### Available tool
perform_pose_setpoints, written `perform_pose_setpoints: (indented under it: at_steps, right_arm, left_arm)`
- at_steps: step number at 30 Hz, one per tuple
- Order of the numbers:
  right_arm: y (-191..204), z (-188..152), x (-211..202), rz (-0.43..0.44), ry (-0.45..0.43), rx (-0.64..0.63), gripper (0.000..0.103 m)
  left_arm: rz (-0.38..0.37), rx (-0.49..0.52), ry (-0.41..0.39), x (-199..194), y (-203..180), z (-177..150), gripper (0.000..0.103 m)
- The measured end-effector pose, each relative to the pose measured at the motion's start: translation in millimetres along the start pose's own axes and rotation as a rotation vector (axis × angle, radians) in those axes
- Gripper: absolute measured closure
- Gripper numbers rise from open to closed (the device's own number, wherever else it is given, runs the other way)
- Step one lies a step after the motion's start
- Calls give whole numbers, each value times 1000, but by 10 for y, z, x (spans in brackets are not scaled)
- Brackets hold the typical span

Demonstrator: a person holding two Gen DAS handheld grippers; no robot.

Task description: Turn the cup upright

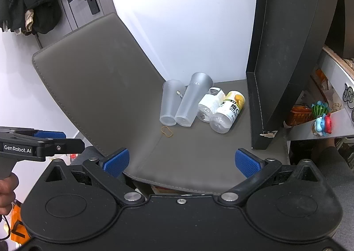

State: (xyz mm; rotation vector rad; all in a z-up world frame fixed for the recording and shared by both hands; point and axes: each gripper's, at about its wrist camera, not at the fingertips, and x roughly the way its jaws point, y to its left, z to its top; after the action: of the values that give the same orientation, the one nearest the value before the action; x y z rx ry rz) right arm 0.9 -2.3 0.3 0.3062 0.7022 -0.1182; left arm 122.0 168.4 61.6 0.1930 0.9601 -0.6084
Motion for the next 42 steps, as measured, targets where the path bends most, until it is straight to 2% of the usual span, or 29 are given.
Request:
perform_pose_setpoints:
  at_steps: [42]
  right_arm:
    - [-5, 9, 73, -19, 13, 10, 0]
  left_arm:
    - [-6, -12, 9, 49, 32, -44, 20]
